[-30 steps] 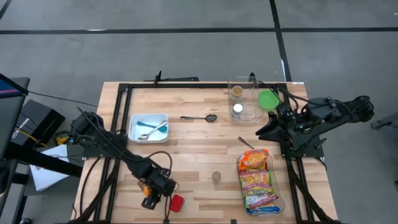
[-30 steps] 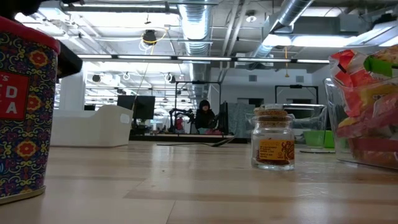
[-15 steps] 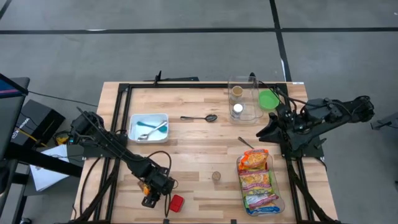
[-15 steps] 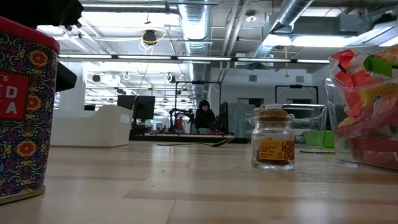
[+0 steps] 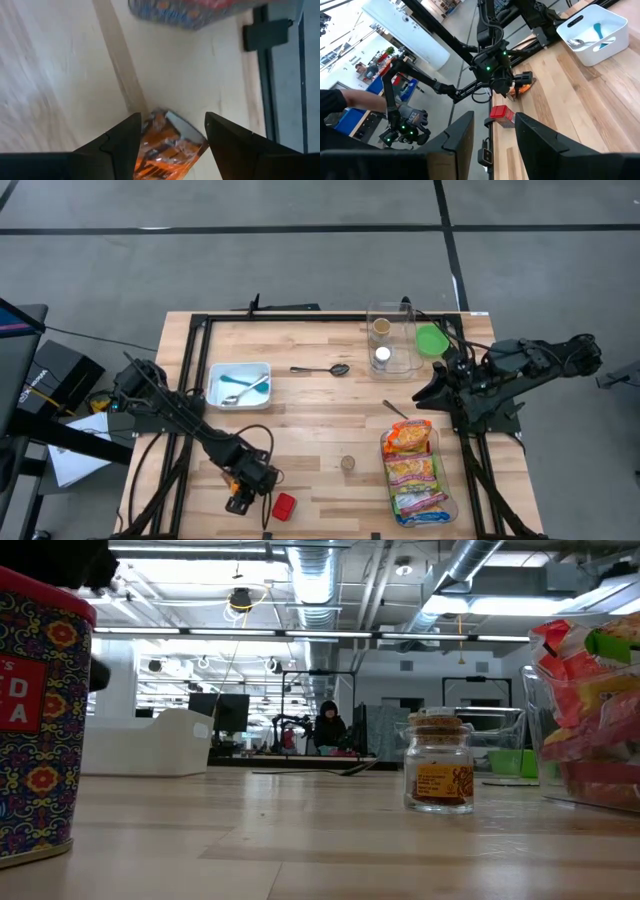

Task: Pick & Place Food Item
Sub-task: Put the orange seasoning pack into the top transparent bin

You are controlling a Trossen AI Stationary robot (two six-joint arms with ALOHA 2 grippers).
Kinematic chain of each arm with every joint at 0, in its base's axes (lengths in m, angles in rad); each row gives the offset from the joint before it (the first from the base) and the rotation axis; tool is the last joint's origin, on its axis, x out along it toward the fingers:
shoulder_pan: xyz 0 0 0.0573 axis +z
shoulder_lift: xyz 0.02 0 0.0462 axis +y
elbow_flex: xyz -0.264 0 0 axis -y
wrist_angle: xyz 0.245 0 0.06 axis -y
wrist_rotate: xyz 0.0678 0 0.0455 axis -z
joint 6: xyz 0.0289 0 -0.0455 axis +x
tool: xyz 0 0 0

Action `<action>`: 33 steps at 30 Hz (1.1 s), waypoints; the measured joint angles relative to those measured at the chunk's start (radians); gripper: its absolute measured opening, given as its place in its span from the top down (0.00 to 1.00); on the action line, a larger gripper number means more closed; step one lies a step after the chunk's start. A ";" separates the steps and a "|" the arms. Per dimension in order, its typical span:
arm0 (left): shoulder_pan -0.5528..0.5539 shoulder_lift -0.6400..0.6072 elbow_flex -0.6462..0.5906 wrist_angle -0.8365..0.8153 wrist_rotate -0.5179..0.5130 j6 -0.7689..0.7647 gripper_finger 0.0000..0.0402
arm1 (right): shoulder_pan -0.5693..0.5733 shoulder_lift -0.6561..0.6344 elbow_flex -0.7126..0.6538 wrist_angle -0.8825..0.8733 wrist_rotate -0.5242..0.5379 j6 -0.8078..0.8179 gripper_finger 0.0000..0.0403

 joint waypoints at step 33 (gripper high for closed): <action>0.057 -0.091 -0.121 0.086 -0.064 -0.065 0.94 | -0.033 0.000 0.000 0.001 0.000 0.002 0.67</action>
